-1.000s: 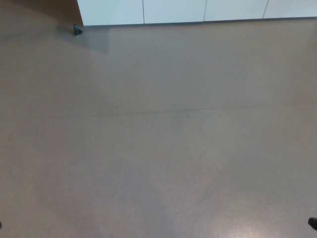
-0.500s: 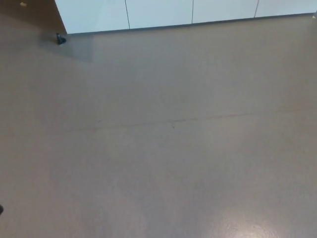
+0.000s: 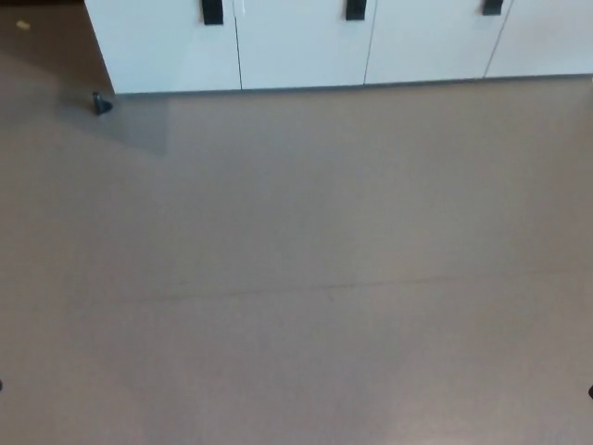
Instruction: The robot walks towards an open cabinet and lifts its left hand to push the door towards the right to close it.
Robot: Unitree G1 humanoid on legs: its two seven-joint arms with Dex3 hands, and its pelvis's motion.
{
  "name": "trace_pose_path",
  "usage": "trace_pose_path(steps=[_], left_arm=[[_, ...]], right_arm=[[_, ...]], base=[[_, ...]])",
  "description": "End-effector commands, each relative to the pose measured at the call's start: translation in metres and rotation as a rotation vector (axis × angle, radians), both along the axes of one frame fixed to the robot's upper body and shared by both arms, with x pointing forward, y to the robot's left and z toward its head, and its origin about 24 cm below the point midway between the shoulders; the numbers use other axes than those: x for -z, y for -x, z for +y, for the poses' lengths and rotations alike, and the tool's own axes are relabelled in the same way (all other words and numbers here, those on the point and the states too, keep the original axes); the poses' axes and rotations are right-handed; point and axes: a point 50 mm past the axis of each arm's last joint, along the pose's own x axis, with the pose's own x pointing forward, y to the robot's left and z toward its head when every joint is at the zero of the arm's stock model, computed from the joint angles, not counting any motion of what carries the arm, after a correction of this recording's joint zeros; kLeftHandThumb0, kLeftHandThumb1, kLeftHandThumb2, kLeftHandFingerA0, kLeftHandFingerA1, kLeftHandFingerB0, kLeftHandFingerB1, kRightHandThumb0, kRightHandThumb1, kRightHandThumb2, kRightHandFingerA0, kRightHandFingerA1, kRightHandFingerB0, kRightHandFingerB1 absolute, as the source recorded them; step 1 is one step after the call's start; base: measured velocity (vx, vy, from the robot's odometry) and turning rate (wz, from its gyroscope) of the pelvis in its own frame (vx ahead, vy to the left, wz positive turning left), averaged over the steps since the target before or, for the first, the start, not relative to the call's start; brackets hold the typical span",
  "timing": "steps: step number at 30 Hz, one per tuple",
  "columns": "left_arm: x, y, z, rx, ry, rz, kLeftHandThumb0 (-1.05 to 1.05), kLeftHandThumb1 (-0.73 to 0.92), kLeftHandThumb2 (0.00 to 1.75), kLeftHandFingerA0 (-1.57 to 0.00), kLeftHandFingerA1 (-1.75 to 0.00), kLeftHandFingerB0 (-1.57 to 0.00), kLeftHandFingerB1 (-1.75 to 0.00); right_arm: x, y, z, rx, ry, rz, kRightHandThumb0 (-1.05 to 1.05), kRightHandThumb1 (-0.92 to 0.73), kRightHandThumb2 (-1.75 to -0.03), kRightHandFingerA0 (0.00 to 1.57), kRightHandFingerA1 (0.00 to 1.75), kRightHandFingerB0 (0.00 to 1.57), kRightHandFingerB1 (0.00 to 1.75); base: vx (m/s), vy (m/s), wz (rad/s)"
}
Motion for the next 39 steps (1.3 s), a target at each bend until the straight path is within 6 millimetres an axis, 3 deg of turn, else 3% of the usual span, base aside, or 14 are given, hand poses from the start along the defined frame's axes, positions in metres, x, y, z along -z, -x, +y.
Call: trace_pose_path(steps=[1,16,19,20,21,31,32,34,35,36,37,38,39], left_arm=[[-0.003,0.000,0.002,0.015,0.007,0.003,0.04,0.84,0.83,-0.29,-0.53,-0.23,-0.36],[-0.003,-0.002,0.001,0.046,-0.004,-0.004,0.01,0.81,0.84,-0.30,-0.57,-0.26,-0.36],[-0.004,-0.002,0.001,0.055,-0.010,-0.002,0.05,0.80,0.85,-0.30,-0.56,-0.26,-0.36],[-0.004,-0.002,0.001,0.052,-0.005,-0.005,0.05,0.80,0.84,-0.30,-0.57,-0.27,-0.36],[-0.004,-0.002,0.001,0.050,-0.003,-0.006,0.03,0.81,0.81,-0.32,-0.55,-0.27,-0.37],[-0.005,-0.006,0.001,0.055,-0.005,-0.015,0.03,0.83,0.84,-0.29,-0.54,-0.26,-0.37],[-0.005,-0.006,0.001,0.059,-0.005,-0.013,0.02,0.67,1.19,-0.22,-0.60,-0.23,-0.55],[-0.005,-0.006,0.001,0.060,-0.004,-0.012,0.02,0.67,1.19,-0.22,-0.60,-0.23,-0.55],[-0.005,-0.006,0.000,0.057,-0.004,-0.013,0.02,0.82,0.83,-0.29,-0.54,-0.25,-0.37],[-0.005,-0.006,0.000,0.057,-0.005,-0.013,0.02,0.82,0.83,-0.29,-0.54,-0.25,-0.37],[-0.004,-0.004,0.000,0.059,-0.006,-0.007,0.02,0.81,0.80,-0.29,-0.50,-0.30,-0.34],[-0.004,-0.004,0.000,0.059,-0.007,-0.005,0.02,0.81,0.80,-0.29,-0.50,-0.30,-0.34],[-0.004,-0.004,0.000,0.059,-0.004,-0.006,0.04,0.77,0.90,-0.29,-0.54,-0.26,-0.37]], right_arm=[[-0.002,0.004,-0.007,0.014,0.011,-0.005,-0.16,-0.78,-0.62,0.57,0.48,0.39,0.40],[0.000,0.009,-0.008,0.009,0.005,0.002,-0.18,-0.80,-0.63,0.51,0.46,0.36,0.40],[0.001,0.010,-0.008,0.037,-0.029,-0.005,-0.17,-0.77,-0.62,0.55,0.49,0.38,0.41],[0.002,0.011,-0.008,0.029,-0.017,0.002,-0.25,-0.68,-0.70,0.54,0.54,0.36,0.45],[0.002,0.012,-0.008,0.024,-0.014,0.002,-0.18,-0.74,-0.61,0.57,0.50,0.39,0.42],[0.002,0.010,-0.007,0.022,-0.004,0.006,-0.18,-0.79,-0.63,0.59,0.50,0.38,0.40],[0.002,0.011,-0.007,0.011,-0.003,0.005,-0.19,-0.78,-0.63,0.58,0.50,0.38,0.41],[0.002,0.012,-0.007,0.009,-0.003,0.005,-0.19,-0.78,-0.63,0.58,0.50,0.38,0.41],[0.003,0.012,-0.007,0.008,-0.003,0.008,-0.19,-0.77,-0.62,0.58,0.49,0.39,0.41],[0.003,0.012,-0.007,0.008,-0.003,0.009,-0.19,-0.77,-0.62,0.58,0.49,0.39,0.41],[0.004,0.015,-0.008,0.010,0.000,0.021,-0.28,-0.70,-0.73,0.57,0.54,0.38,0.46],[0.004,0.016,-0.008,0.011,0.001,0.024,-0.28,-0.70,-0.73,0.57,0.54,0.38,0.46],[0.004,0.016,-0.008,0.004,0.004,0.025,-0.20,-0.79,-0.62,0.61,0.50,0.43,0.42]], base=[[0.35,-0.008,0.14],[0.48,-0.136,0.16],[0.43,0.025,-0.20],[0.41,0.094,-0.25],[0.53,0.131,-0.35],[0.56,0.118,-0.04],[0.53,0.047,0.39],[0.53,0.036,0.44],[0.54,0.029,0.39],[0.56,0.007,1.04],[0.57,0.000,0.57],[0.57,-0.018,0.38],[0.52,0.016,0.05]])
